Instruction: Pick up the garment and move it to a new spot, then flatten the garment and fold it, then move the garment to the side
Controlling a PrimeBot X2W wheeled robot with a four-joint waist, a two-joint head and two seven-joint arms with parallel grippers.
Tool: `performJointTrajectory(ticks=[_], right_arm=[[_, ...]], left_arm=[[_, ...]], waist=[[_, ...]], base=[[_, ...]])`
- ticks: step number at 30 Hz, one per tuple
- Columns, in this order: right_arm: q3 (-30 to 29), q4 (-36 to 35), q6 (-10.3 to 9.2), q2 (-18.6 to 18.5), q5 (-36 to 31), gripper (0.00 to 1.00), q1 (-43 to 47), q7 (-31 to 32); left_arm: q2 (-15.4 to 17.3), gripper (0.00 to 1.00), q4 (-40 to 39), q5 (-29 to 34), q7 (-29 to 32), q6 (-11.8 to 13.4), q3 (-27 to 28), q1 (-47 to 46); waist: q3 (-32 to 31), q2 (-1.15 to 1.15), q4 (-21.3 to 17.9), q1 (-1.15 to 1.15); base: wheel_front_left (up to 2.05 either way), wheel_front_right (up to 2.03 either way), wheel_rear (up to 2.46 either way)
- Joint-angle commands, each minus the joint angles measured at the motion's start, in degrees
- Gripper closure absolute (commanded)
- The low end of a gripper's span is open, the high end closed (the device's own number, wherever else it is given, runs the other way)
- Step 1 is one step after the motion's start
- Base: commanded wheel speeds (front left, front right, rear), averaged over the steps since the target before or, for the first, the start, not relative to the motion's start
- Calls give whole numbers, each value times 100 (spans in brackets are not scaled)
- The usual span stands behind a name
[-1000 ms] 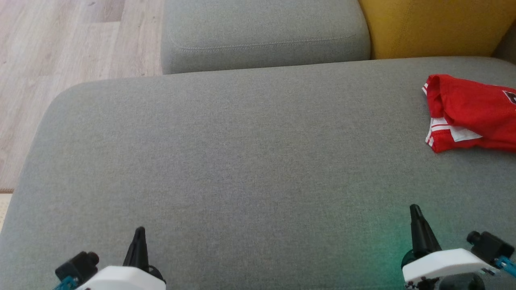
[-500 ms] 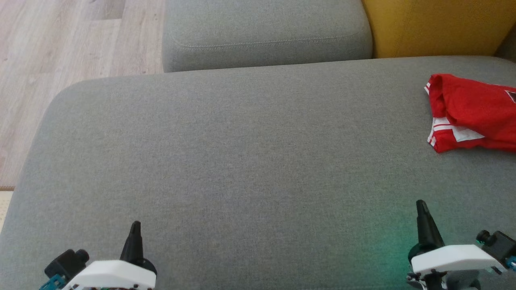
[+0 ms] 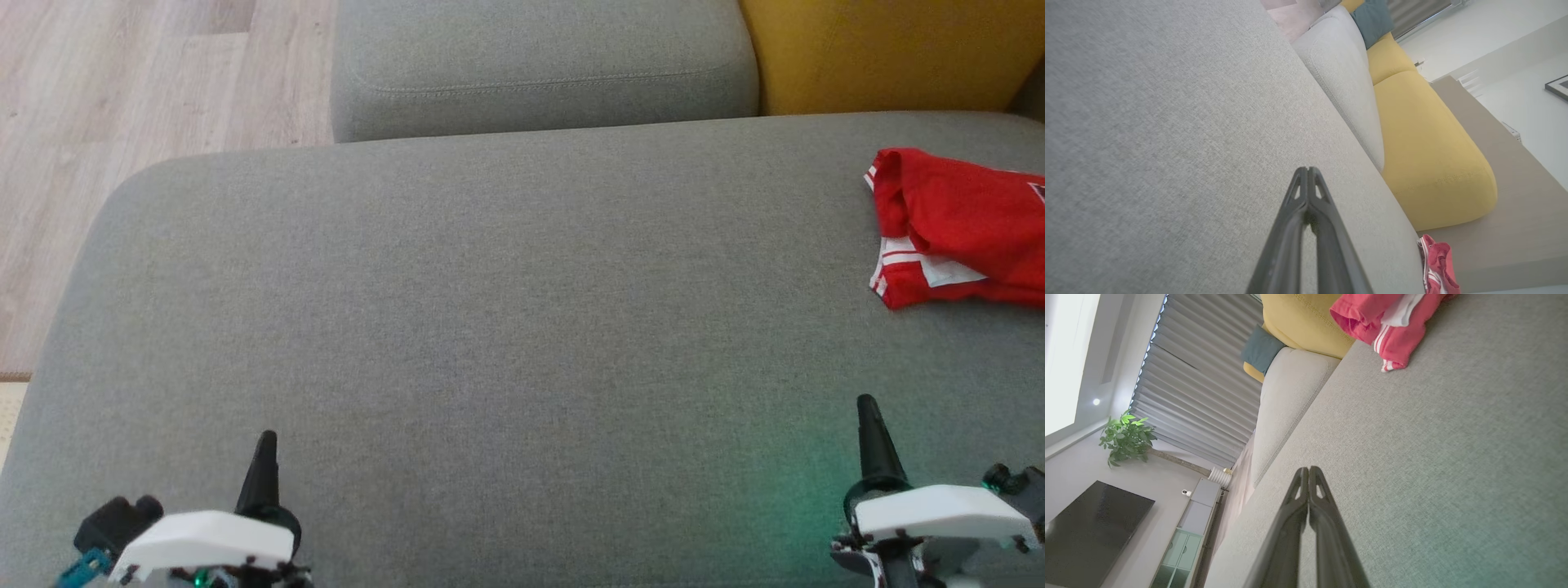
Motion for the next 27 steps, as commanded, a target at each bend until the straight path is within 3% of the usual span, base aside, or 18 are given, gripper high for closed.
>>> performJointTrajectory(ticks=[1,27], right_arm=[[26,-207,-3,-127,178,100,-326,36],[-184,-224,-4,-133,1851,100,-580,316]], left_arm=[[98,100,-169,-156,39,-63,178,-366],[99,100,-123,-1777,465,-375,528,-707]], waist=[[3,0,3,0],[63,0,53,0]], base=[[0,0,0],[0,0,0]])
